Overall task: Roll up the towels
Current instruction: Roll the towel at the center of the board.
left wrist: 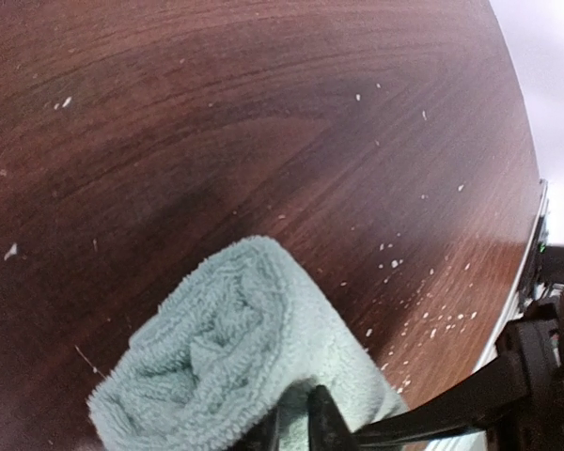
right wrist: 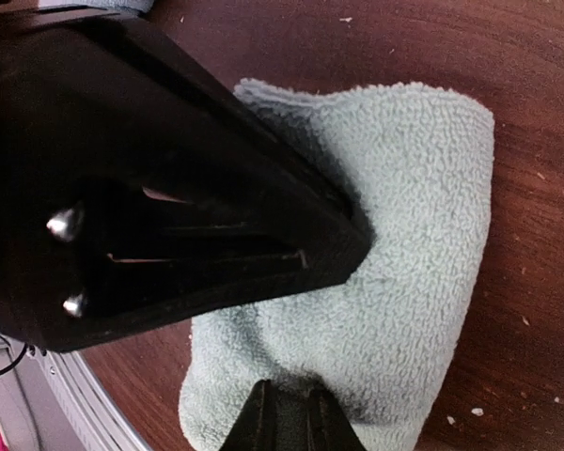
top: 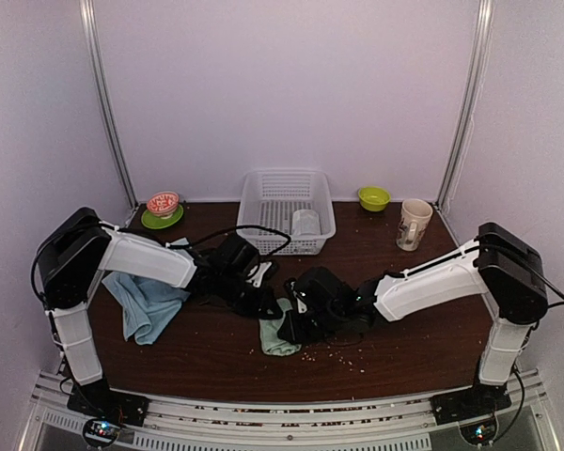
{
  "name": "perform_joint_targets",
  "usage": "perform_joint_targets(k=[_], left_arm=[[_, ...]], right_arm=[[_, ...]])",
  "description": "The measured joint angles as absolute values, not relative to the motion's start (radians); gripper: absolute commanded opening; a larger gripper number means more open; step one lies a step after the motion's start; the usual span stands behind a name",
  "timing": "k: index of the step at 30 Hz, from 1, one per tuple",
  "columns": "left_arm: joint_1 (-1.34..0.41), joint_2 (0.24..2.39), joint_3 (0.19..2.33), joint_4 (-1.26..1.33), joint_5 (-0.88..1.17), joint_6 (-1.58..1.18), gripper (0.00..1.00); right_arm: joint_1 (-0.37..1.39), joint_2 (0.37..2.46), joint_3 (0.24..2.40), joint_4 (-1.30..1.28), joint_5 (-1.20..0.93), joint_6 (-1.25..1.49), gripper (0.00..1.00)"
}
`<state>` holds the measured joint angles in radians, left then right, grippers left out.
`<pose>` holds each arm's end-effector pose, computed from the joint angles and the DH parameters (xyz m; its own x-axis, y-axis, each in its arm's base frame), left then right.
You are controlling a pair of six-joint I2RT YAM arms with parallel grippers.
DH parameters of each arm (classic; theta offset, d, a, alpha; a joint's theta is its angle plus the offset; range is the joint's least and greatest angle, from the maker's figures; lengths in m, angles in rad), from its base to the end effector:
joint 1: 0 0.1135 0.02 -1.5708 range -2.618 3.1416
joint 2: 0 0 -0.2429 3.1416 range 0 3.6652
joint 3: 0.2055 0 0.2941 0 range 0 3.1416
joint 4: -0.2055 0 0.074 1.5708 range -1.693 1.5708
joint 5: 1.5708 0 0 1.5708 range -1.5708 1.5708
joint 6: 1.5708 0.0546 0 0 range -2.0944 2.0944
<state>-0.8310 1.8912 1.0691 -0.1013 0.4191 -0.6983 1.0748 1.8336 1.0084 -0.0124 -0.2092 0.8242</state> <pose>0.2608 -0.3187 0.0752 -0.9520 0.1719 -0.2533 0.2978 0.7116 -0.6364 0.1841 0.3640 0.0826 -0.9202 -0.1918 -0.3413 -0.3696 0.7128 0.5960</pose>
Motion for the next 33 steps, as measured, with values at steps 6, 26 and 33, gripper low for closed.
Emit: perform_joint_targets(k=[6, 26, 33], left_arm=[[-0.829, 1.858, 1.069, -0.123, 0.407, -0.702, 0.24], [-0.792, 1.925, 1.128, -0.143, 0.364, -0.702, 0.06], [-0.791, 1.925, 1.119, -0.121, 0.363, -0.702, 0.06]], right_arm=[[1.065, 1.844, 1.009, 0.023, -0.257, 0.847, 0.14], [1.061, 1.842, 1.024, 0.014, -0.279, 0.831, 0.45], [1.018, 1.726, 1.007, -0.063, -0.265, 0.851, 0.64]])
